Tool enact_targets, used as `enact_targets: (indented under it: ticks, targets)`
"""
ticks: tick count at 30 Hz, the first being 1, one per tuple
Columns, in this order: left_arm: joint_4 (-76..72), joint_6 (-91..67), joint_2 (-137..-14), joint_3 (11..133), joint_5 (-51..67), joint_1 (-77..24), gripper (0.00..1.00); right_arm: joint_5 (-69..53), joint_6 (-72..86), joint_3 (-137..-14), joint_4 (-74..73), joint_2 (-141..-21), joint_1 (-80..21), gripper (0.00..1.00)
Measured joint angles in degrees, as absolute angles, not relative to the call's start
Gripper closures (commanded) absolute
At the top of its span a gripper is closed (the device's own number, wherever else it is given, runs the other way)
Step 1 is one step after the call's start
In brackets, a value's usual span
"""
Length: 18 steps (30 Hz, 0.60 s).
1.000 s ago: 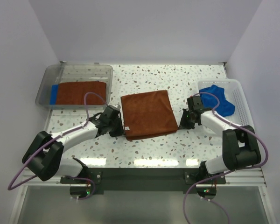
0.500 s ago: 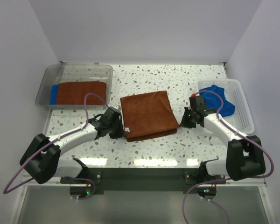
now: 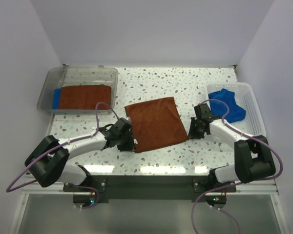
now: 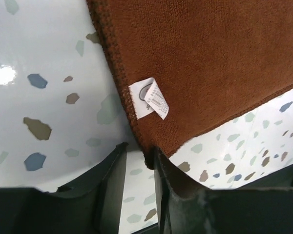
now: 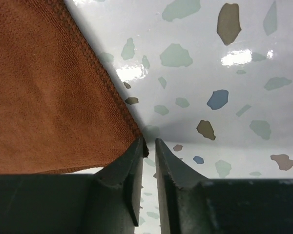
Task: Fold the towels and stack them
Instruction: Fold the towel
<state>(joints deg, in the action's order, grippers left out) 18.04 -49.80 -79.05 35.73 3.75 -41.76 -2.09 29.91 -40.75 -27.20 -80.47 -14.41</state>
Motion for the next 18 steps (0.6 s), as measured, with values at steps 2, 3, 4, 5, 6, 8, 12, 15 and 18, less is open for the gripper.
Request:
enact_targets:
  ticks: [2,3,4,5,6,8,12,15,18]
  targets:
    - [19.62,-50.30,-77.19,35.20,2.70,-42.06,0.54,-1.23,29.36,-40.75,-28.21,-79.35,-14.52,0.66]
    - [20.62,-50.37,-76.16,34.92,2.24,-42.09,0.50,-0.84,29.08,-40.77,-28.88,-78.32,-14.61,0.64]
    - [22.26,-50.48,-74.74,34.74,1.54,-42.09,0.46,-0.49,28.69,-40.88,-29.71,-77.06,-14.72,0.62]
    - [23.94,-50.57,-73.21,34.70,0.82,-42.09,0.40,-0.03,28.36,-41.15,-30.55,-75.81,-14.87,0.62]
    - [25.26,-50.57,-71.64,34.72,0.10,-42.09,0.38,0.60,27.90,-41.56,-31.31,-74.61,-15.20,0.62]
    - [27.97,-50.65,-69.10,35.14,-1.30,-42.09,0.36,1.02,27.22,-42.92,-32.40,-72.95,-16.08,0.63]
    - [32.10,-50.39,-68.29,38.50,-2.92,-42.09,0.36,1.96,26.52,-45.91,-32.64,-72.62,-19.14,0.68]
    - [33.32,-50.24,-69.17,42.06,-3.25,-42.17,0.38,2.15,26.37,-47.57,-32.67,-73.87,-20.69,0.69]
    - [33.78,-50.02,-69.38,43.40,-3.25,-42.54,0.41,3.86,26.30,-47.92,-33.41,-74.70,-20.84,0.69]
